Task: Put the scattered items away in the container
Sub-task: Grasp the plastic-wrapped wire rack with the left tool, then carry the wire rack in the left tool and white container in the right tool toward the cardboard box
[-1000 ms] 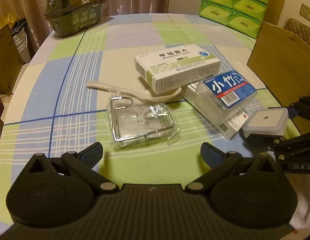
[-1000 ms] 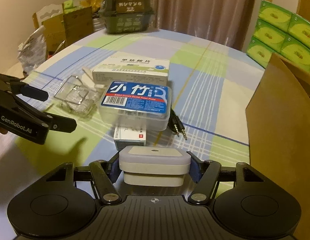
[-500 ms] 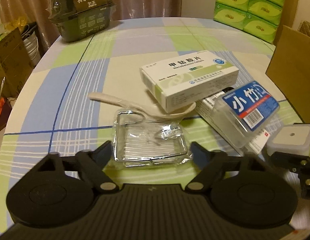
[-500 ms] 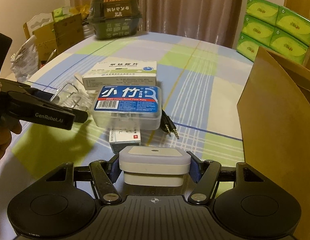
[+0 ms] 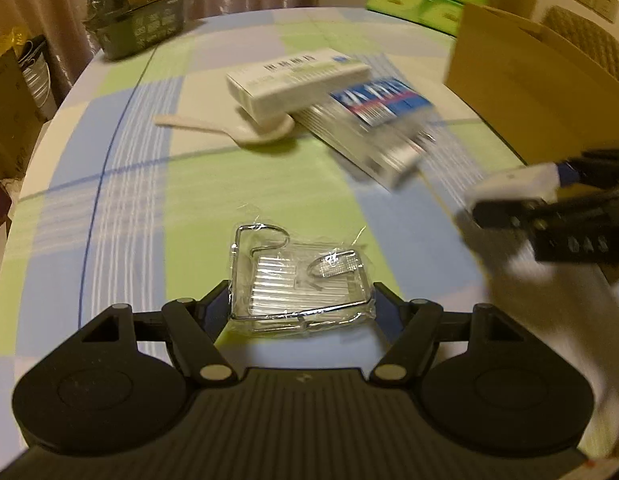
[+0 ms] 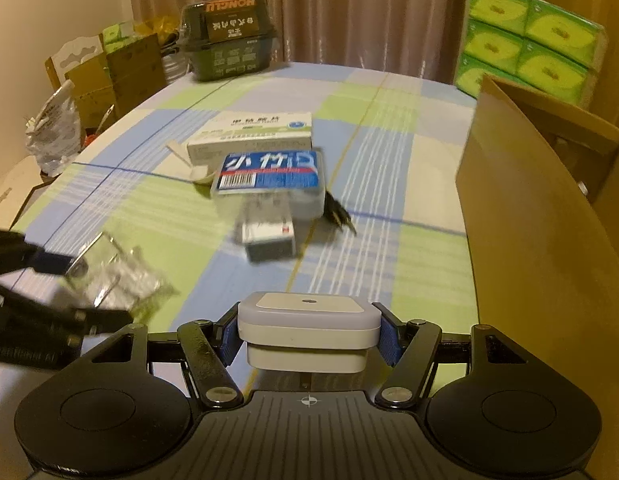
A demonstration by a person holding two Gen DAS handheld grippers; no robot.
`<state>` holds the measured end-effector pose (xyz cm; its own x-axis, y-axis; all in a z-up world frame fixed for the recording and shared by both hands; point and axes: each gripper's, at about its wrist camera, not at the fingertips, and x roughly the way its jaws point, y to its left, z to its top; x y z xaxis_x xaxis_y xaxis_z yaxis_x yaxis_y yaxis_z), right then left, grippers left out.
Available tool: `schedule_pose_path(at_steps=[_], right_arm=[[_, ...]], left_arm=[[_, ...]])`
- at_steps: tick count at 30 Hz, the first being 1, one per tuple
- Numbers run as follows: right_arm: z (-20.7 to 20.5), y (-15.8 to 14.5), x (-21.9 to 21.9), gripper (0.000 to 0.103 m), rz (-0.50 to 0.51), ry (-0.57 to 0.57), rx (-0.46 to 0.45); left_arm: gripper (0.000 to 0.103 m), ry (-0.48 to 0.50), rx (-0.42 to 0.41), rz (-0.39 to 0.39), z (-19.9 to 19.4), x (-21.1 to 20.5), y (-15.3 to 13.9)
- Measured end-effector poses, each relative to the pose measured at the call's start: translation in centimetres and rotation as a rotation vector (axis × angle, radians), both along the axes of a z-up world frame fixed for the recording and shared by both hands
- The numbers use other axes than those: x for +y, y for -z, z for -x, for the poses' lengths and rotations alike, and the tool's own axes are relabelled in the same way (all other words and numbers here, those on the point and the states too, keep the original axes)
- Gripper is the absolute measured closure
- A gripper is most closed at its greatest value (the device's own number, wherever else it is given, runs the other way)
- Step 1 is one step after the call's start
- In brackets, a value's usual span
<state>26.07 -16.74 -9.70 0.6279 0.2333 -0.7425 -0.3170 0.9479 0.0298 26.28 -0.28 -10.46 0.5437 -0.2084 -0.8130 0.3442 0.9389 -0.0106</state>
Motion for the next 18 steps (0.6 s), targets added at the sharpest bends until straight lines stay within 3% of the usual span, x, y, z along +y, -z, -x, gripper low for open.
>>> schedule_pose_path(at_steps=[7,18], right_arm=[[3.0,-0.1,-0.7,0.041,0.004,0.032,0.021],[4.8,1.3,-0.9,0.04,0.051,0.013,0.035]], left_arm=[[0.034,0.0,0.01,-0.013,3.4,-0.7,-0.1],[0.023,-0.01,0.044,-0.028,3.2,-0.9,0.2]])
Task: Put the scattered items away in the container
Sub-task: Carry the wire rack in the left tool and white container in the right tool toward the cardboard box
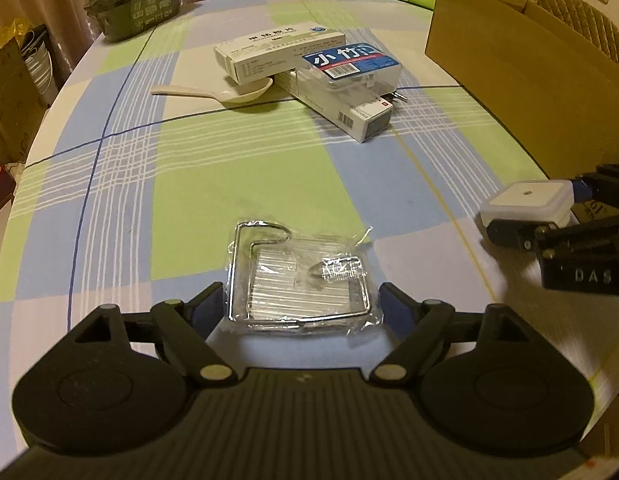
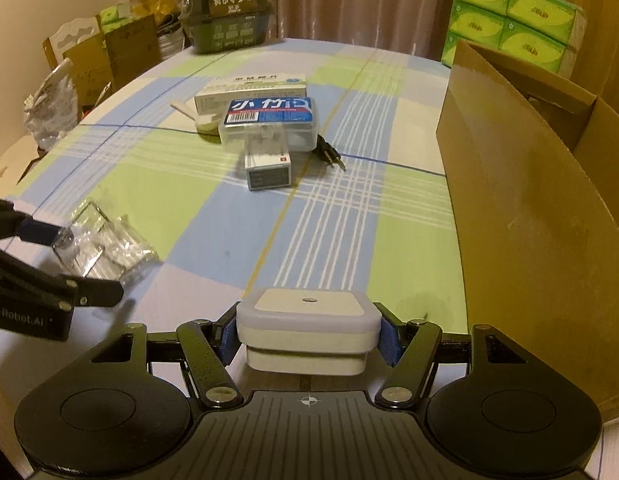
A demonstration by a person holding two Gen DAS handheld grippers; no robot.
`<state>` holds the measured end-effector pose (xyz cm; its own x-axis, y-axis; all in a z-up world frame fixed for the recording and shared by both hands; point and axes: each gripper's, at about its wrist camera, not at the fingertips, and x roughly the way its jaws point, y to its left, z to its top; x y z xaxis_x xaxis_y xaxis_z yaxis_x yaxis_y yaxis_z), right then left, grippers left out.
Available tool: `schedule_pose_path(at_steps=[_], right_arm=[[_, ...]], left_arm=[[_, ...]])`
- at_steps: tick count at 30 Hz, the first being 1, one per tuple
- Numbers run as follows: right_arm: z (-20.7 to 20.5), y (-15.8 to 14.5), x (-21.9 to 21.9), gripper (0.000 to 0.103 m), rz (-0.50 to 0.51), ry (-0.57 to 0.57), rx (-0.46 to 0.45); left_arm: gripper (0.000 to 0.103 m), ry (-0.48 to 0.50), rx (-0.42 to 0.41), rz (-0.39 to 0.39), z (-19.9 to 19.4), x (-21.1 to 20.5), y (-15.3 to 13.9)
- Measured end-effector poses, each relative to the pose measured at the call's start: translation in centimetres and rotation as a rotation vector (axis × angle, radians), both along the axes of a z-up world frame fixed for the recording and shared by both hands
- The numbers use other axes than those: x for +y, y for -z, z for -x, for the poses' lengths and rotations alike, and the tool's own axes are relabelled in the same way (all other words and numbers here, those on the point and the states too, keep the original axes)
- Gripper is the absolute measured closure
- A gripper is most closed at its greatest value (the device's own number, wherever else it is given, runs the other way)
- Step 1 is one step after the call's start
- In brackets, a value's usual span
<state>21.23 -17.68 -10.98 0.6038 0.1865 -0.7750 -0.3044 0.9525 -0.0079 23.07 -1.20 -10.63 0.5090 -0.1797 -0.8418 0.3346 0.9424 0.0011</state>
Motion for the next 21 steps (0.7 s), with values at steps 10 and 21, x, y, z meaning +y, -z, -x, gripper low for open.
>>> schedule_pose_path(at_steps=[10,21], right_arm=[[-0.4,0.5,-0.2,0.041,0.015,0.013,-0.001],[1.0,-2.4,-0.3,0.041,-0.015,0.015,-0.047]], left_arm=[[0.032,-0.003,0.006,-0.006,-0.2,-0.2,0.5],[0.036,-0.004,-0.017,0.002,1.8,-0.1,-1.6]])
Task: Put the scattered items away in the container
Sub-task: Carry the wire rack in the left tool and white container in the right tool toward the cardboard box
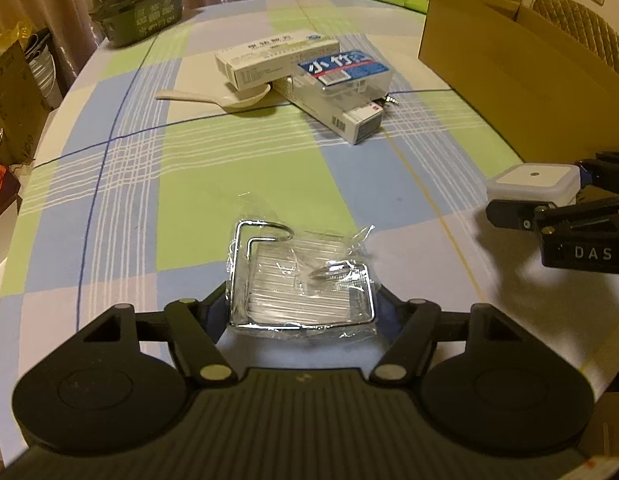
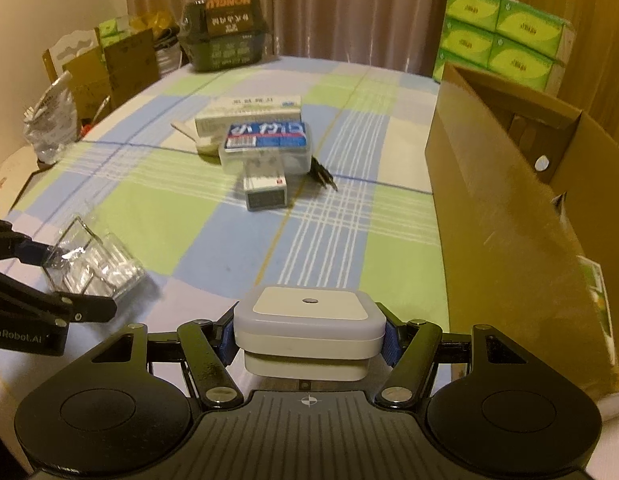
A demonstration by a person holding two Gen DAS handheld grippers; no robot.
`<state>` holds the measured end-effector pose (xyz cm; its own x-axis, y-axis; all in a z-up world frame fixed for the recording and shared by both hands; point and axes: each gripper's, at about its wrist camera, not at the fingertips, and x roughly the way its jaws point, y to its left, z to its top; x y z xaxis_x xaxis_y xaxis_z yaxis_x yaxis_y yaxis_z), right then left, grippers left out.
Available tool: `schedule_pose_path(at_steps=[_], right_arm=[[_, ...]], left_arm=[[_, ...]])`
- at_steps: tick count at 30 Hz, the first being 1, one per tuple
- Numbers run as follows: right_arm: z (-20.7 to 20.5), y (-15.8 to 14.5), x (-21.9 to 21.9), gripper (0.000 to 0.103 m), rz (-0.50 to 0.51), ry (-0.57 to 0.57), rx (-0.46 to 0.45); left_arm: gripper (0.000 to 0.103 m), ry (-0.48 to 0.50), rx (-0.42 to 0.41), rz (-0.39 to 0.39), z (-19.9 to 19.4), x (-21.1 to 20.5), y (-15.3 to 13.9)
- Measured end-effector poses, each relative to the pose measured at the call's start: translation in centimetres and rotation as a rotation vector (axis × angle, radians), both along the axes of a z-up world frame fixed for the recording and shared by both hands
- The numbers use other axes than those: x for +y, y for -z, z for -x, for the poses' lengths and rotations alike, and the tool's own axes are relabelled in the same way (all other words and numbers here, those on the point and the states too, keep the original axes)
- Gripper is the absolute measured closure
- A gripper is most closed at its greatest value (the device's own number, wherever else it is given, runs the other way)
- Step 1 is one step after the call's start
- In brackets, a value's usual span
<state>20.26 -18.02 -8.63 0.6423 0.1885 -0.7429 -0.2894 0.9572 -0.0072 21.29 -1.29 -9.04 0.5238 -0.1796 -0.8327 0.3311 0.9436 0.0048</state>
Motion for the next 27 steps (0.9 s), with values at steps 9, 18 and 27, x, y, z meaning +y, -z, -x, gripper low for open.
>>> schedule_pose_path(at_steps=[9,18,27], right_arm=[[2.9,-3.6,-0.3,0.041,-0.024,0.003,-0.065],[6.3,-7.2,-1.6,0.041,-0.048,0.027,-0.143],[8.6,-10.2,-4.3,0.041,-0.066,0.082,-0.221]], left_arm=[[0.036,-0.015,-0.037,0.018,3.5,0.1,-3.4],[0.036,-0.019,-0.086,0.028,7.0,-0.4,-6.7],[0.036,0.021,-0.128,0.044,9.4,-2.7,-9.1]])
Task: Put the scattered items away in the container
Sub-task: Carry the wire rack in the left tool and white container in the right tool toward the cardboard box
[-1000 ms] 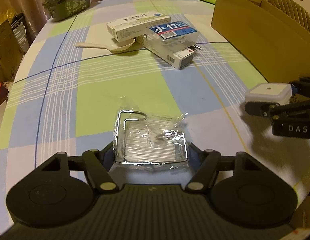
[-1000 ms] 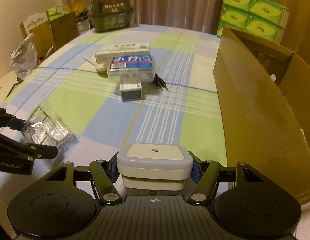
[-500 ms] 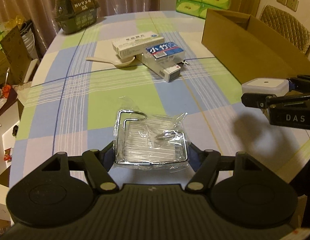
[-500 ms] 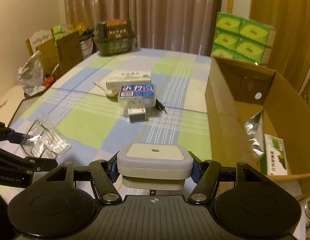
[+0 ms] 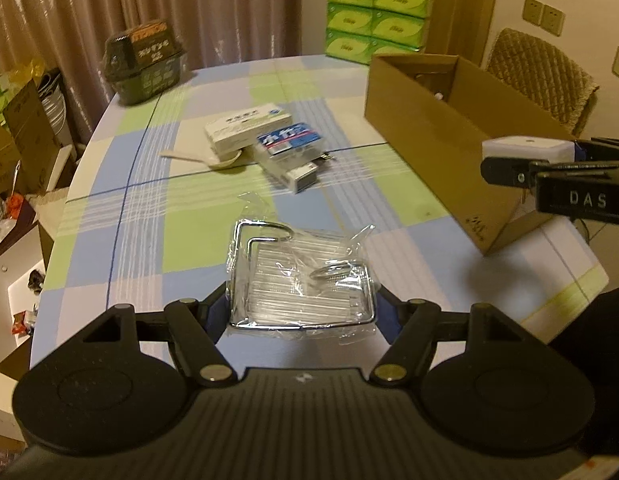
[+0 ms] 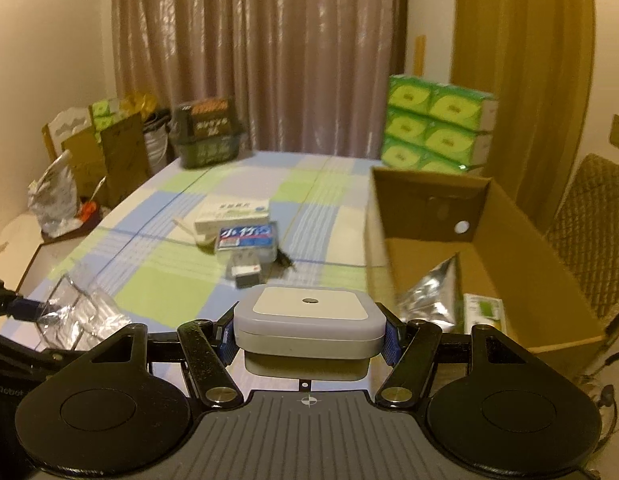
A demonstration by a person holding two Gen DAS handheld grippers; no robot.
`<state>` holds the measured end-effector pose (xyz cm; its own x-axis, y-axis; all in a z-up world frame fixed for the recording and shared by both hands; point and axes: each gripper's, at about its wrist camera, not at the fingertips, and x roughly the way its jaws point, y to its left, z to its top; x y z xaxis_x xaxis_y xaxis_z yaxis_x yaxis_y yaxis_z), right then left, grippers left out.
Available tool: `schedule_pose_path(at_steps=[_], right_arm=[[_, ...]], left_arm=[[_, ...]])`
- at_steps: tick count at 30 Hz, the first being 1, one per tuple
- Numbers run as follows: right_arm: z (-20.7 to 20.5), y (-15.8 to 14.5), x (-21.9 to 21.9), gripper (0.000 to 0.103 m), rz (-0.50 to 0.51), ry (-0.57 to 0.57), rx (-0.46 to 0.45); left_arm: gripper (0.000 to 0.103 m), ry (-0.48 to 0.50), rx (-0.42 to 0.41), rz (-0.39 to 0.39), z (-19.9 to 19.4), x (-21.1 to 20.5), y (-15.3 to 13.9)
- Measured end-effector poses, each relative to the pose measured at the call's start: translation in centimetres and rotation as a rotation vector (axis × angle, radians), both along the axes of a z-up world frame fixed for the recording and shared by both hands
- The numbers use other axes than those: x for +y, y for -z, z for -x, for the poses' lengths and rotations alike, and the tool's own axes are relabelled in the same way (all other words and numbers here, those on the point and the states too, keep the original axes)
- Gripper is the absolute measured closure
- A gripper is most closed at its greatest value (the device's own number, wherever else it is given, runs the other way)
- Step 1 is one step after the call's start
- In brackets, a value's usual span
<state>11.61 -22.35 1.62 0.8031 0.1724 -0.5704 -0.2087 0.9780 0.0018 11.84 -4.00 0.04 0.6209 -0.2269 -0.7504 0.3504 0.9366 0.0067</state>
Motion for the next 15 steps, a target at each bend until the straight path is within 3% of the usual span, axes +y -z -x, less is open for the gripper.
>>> schedule_pose_path(at_steps=[15], right_arm=[[0.8,-2.0,-7.2,0.041,-0.017,0.152,-0.038]], left_arm=[[0.036,0.101,-0.026,0.036,0.3,-5.8,-1.8]])
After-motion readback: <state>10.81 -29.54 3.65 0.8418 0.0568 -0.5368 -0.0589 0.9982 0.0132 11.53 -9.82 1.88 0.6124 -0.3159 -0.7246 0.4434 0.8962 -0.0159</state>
